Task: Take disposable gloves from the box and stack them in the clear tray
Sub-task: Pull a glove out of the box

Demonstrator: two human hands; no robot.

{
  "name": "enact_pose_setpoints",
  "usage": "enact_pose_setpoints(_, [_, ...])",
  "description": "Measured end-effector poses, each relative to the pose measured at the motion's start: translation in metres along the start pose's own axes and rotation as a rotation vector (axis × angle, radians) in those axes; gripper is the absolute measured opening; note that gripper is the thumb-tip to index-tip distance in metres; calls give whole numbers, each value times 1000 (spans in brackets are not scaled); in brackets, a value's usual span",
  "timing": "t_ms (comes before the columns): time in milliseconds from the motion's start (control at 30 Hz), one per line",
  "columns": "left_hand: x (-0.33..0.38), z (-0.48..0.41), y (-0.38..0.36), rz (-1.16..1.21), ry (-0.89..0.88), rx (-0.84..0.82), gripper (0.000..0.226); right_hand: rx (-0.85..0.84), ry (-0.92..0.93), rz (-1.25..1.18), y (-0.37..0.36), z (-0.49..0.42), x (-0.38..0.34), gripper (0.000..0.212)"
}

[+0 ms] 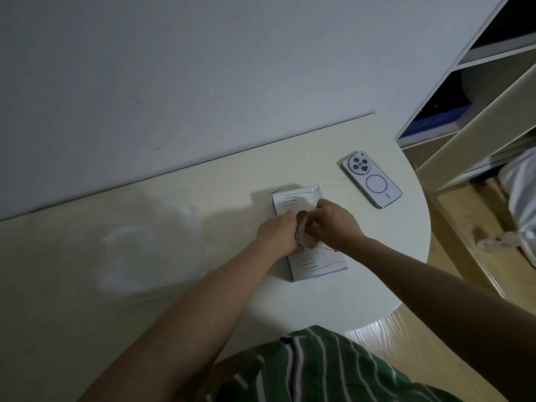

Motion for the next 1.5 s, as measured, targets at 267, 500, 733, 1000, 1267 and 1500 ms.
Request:
enact_pose_setpoints(267, [5, -1, 1, -40, 24, 1, 55, 217, 147, -474, 30, 3, -2, 8])
enact_pose_setpoints(500, [0, 1, -1, -3, -13, -15, 54, 350, -78, -575, 36, -4, -2, 18])
enact_pose_setpoints(733, [-14, 0, 11, 390, 30, 50, 75, 323, -239, -907, 49, -6, 7, 35])
enact_pose_setpoints(1000, [-23, 18, 53, 1091, -37, 210, 13, 56, -212, -985, 49, -7, -15, 36])
enact_pose_setpoints(1267, [-53, 41, 76, 1316, 28, 365, 34, -121, -221, -1187, 47, -15, -63, 27])
enact_pose_setpoints(1500, [-103, 63, 84, 1405, -47, 90, 51, -48, -452, -1304, 41, -39, -105, 25])
Point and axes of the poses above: each hand's wrist, its own z-axis away from the middle knuckle, its own y-axis out of the back of the hand, x = y × z, the point moved 2 cm from there along -z, towards the middle knuckle, and after that the axes turned 9 degrees about y, right-handed, at the moved point
